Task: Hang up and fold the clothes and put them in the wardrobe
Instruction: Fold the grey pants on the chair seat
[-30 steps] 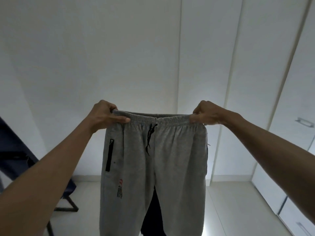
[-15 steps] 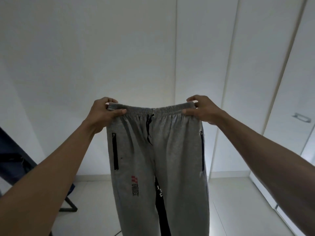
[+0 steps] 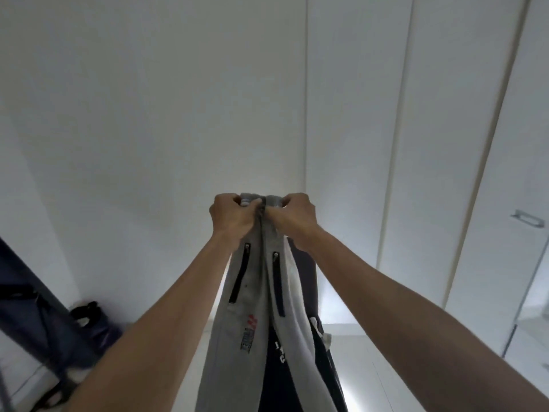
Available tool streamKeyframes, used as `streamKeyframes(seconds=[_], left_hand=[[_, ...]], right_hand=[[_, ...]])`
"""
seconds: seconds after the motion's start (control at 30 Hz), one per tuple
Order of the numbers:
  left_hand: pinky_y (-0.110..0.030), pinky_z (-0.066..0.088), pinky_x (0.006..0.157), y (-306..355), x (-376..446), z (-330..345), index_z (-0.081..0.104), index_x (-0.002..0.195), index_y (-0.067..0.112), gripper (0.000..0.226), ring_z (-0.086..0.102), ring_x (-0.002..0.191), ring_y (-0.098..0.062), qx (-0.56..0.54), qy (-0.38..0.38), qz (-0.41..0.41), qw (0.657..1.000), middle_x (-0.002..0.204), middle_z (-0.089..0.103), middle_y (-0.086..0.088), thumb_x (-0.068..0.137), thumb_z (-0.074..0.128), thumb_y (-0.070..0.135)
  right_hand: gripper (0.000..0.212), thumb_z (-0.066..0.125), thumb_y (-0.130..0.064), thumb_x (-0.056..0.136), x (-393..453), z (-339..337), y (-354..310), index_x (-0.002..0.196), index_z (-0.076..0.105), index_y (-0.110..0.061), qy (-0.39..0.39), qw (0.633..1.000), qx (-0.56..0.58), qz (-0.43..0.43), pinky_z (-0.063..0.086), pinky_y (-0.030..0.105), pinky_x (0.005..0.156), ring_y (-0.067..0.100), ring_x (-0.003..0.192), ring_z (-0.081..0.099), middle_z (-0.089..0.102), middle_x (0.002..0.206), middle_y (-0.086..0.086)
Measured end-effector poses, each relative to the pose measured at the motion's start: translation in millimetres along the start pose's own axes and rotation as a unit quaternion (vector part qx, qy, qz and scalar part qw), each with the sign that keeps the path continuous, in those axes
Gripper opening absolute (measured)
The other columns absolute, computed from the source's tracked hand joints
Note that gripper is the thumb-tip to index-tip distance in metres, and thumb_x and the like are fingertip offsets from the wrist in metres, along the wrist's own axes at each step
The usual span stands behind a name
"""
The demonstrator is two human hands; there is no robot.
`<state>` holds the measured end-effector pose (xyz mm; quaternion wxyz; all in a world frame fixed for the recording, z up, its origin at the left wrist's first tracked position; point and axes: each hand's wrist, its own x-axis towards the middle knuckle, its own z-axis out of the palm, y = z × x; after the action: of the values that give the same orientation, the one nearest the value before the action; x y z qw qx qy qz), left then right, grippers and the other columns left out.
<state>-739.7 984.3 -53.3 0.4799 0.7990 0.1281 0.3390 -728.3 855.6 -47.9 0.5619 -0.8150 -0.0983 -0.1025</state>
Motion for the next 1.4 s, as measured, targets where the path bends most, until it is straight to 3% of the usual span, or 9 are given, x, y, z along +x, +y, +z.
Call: streamKeyframes(seconds=[0.23, 0.4, 0.6, 0.77, 0.83, 0.97, 1.1, 1.27, 1.4], left_hand=[[-0.034, 0.057, 0.071, -7.2, -6.3, -5.3, 0.076, 0.081, 0.014, 0.012, 0.068, 0.078, -0.016, -0.015, -0.103, 0.007, 0.994, 0.079, 0.073, -0.003, 0.084, 0.078, 0.025], [-0.03, 0.059, 0.077, -7.5, -10.0, -1.8, 0.077, 0.092, 0.015, 0.006, 0.071, 0.086, -0.018, -0.045, -0.104, -0.006, 0.994, 0.087, 0.074, -0.003, 0.09, 0.072, 0.017], [-0.049, 0.06, 0.084, -9.6, -6.5, -7.6, 0.08, 0.081, 0.011, 0.015, 0.073, 0.091, -0.033, -0.142, -0.154, -0.014, 0.978, 0.087, 0.076, -0.013, 0.09, 0.068, 0.013], [-0.036, 0.06, 0.084, -3.3, -5.4, -21.9, 0.077, 0.101, 0.006, 0.027, 0.074, 0.092, -0.024, -0.169, -0.18, 0.001, 0.969, 0.093, 0.077, -0.007, 0.083, 0.078, 0.027], [-0.038, 0.061, 0.084, -1.3, -2.1, -25.2, 0.075, 0.099, 0.008, 0.014, 0.073, 0.092, -0.026, -0.139, -0.164, 0.017, 0.977, 0.093, 0.075, -0.009, 0.088, 0.074, 0.016], [-0.039, 0.058, 0.09, 9.6, 1.7, -39.1, 0.071, 0.107, 0.004, 0.016, 0.069, 0.099, -0.028, -0.123, -0.21, 0.048, 0.969, 0.103, 0.072, -0.014, 0.098, 0.058, 0.009], [-0.032, 0.057, 0.087, 14.8, 8.1, -65.7, 0.066, 0.115, 0.001, 0.023, 0.066, 0.099, -0.018, -0.147, -0.279, 0.077, 0.946, 0.108, 0.068, -0.01, 0.103, 0.047, 0.005], [-0.031, 0.057, 0.088, -10.8, 9.5, -89.6, 0.061, 0.124, -0.001, 0.029, 0.064, 0.104, -0.021, -0.148, -0.254, 0.05, 0.954, 0.114, 0.067, -0.01, 0.102, 0.053, 0.014], [-0.045, 0.057, 0.092, -38.4, 10.6, -98.1, 0.068, 0.118, 0.005, 0.03, 0.064, 0.109, -0.029, -0.036, -0.205, 0.075, 0.975, 0.115, 0.069, -0.012, 0.093, 0.068, 0.022]], right_hand=[[0.016, 0.071, -0.012, 0.086, -0.4, 0.5, 8.2, 0.101, 0.076, -0.013, -0.042, 0.999, 0.019, -0.023, 0.061, 0.023, 0.069, 0.014, 0.082, 0.069, 0.072, 0.091, 0.002], [0.011, 0.067, -0.006, 0.083, -0.5, 6.4, 3.3, 0.091, 0.074, -0.007, -0.027, 0.994, -0.076, -0.077, 0.047, 0.014, 0.05, 0.012, 0.073, 0.064, 0.069, 0.084, 0.004], [0.021, 0.068, -0.005, 0.08, 3.1, 10.7, -3.5, 0.1, 0.071, -0.008, -0.048, 0.987, -0.129, -0.082, 0.063, 0.032, 0.066, 0.019, 0.077, 0.068, 0.071, 0.093, 0.007], [0.039, 0.062, 0.0, 0.076, 1.6, -11.3, -7.9, 0.109, 0.074, -0.015, -0.157, 0.974, -0.117, -0.117, 0.055, 0.024, 0.058, 0.016, 0.069, 0.066, 0.07, 0.081, 0.002], [0.044, 0.066, 0.005, 0.073, 6.6, -20.7, -6.3, 0.113, 0.072, -0.013, -0.199, 0.975, -0.045, -0.088, 0.061, 0.032, 0.071, 0.019, 0.075, 0.068, 0.072, 0.088, 0.006], [0.086, 0.086, -0.007, 0.07, 24.7, -38.8, -10.6, 0.142, 0.043, -0.026, -0.101, 0.968, -0.179, -0.141, 0.049, 0.031, 0.095, 0.028, 0.127, 0.048, 0.038, 0.145, 0.008], [0.138, 0.098, -0.019, 0.048, 37.7, -47.4, -19.4, 0.157, 0.014, -0.033, -0.255, 0.958, -0.119, -0.049, 0.035, 0.059, 0.113, 0.035, 0.143, 0.032, 0.027, 0.159, 0.011], [0.05, 0.087, -0.003, 0.07, 36.6, -38.2, -24.0, 0.117, 0.07, 0.0, -0.262, 0.963, -0.02, -0.065, 0.057, 0.04, 0.095, 0.026, 0.11, 0.068, 0.072, 0.115, 0.012], [0.039, 0.086, -0.008, 0.074, 32.1, -27.8, -26.1, 0.111, 0.072, -0.008, -0.242, 0.964, -0.048, -0.1, 0.058, 0.022, 0.082, 0.013, 0.097, 0.069, 0.073, 0.106, 0.004]])
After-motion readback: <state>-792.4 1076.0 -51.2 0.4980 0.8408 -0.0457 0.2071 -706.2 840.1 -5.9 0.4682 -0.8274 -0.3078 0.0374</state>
